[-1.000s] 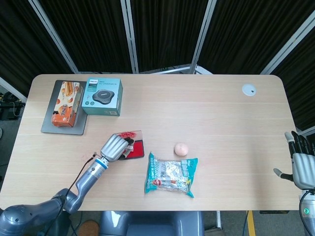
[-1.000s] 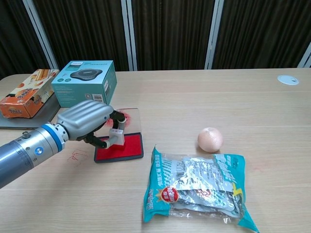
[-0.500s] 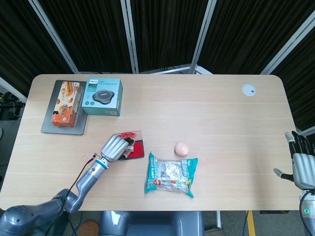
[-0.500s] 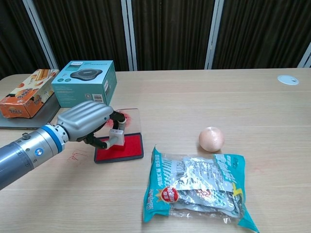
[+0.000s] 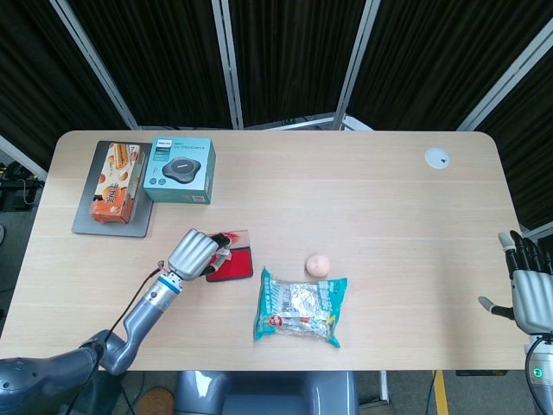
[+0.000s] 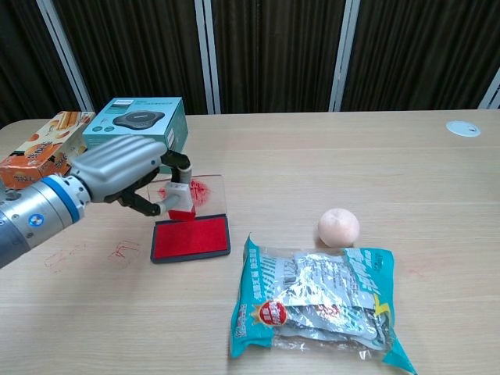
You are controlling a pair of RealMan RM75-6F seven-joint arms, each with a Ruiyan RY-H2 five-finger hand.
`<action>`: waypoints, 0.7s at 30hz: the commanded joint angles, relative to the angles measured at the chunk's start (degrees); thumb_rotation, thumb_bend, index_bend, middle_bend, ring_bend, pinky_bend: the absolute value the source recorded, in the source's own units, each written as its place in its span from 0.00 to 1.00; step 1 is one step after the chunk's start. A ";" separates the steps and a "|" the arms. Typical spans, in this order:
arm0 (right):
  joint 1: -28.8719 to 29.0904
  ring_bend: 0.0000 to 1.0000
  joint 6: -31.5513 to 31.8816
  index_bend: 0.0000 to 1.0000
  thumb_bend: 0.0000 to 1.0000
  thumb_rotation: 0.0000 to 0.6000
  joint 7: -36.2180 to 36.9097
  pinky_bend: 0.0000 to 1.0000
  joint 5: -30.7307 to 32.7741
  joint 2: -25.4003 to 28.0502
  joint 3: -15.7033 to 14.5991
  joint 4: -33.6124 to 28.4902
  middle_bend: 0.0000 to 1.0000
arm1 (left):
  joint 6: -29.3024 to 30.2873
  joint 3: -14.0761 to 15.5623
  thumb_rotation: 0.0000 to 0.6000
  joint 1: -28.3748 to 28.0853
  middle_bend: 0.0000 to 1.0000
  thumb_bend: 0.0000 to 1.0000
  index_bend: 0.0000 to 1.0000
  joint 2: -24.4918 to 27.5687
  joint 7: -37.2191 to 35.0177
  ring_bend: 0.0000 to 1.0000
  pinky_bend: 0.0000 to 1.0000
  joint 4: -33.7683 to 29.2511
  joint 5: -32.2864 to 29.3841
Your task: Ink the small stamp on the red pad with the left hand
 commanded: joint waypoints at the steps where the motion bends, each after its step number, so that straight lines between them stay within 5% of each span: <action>1: -0.12 0.00 0.19 0.00 0.00 1.00 0.08 0.00 -0.23 0.11 -0.10 -0.25 0.00 | 1.21 1.08 1.00 1.56 0.62 0.43 0.66 2.88 0.43 0.82 0.87 -2.57 0.32; 9: -0.40 0.00 0.90 0.00 0.00 1.00 0.31 0.00 -1.32 0.47 -0.36 -0.97 0.00 | 2.84 4.03 1.00 5.61 0.62 0.43 0.65 5.80 -2.27 0.82 0.87 -0.96 0.32; 21: -0.45 0.00 0.95 0.00 0.00 1.00 -0.13 0.00 -1.22 0.53 -0.36 -1.25 0.00 | 1.78 4.71 1.00 6.71 0.60 0.43 0.62 3.31 -5.98 0.82 0.87 5.26 0.51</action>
